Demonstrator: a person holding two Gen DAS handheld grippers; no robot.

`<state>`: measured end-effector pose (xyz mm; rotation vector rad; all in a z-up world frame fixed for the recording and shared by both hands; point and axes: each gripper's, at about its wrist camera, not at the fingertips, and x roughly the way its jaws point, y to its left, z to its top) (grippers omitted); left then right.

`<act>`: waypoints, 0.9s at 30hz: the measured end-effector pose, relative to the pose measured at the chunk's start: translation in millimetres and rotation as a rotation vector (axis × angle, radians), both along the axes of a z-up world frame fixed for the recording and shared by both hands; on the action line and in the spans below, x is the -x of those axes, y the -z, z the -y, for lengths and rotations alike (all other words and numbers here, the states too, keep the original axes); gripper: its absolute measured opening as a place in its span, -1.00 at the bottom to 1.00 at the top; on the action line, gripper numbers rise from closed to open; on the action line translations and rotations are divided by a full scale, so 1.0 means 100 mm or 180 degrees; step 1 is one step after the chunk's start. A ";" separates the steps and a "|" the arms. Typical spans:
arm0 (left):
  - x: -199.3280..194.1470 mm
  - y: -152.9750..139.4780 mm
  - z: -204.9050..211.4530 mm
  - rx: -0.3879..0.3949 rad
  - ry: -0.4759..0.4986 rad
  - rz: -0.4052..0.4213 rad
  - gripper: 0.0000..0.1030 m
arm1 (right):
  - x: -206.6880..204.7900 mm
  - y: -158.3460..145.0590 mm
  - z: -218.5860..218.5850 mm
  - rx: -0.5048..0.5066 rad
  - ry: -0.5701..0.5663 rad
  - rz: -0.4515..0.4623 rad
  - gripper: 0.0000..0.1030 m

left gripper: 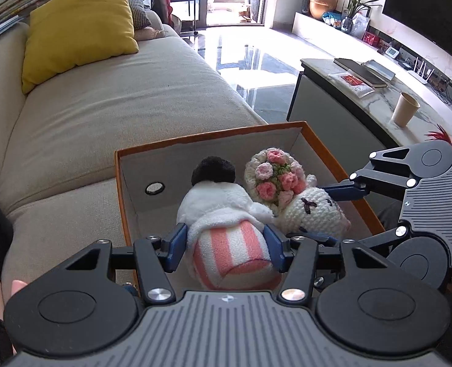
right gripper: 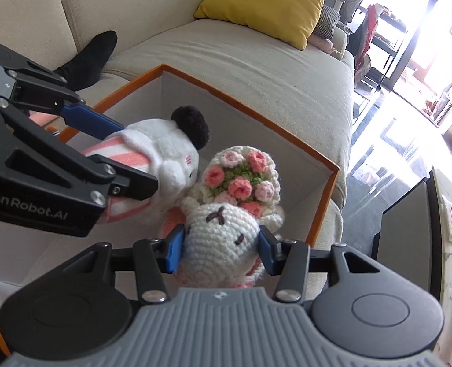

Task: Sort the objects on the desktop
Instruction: 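Carry both held plush toys up and over into the orange box, then lower both toys into the box and open both tools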

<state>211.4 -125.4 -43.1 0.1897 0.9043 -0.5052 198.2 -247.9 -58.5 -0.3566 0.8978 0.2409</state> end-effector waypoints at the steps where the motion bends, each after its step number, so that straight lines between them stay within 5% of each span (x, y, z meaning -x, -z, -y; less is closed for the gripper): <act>1: -0.03 0.02 0.02 -0.0027 0.0019 0.0020 0.22 | -0.04 0.04 -0.02 0.0084 -0.0020 0.0019 0.01; 5: -0.11 0.11 0.14 -0.0129 0.0066 0.0007 0.21 | -0.14 0.17 -0.11 0.0387 -0.0113 0.0000 0.00; 16: -0.20 0.29 0.28 -0.0340 0.0336 -0.0001 0.23 | -0.21 0.34 -0.06 0.0477 -0.0164 -0.0137 0.07; 23: -0.20 0.32 0.36 -0.0488 0.0536 0.0041 0.26 | -0.06 0.21 0.00 0.0606 -0.0312 0.0033 0.40; 27: -0.11 0.36 0.37 -0.0635 0.0711 0.0126 0.27 | 0.08 0.13 0.08 0.0570 -0.0455 0.0074 0.25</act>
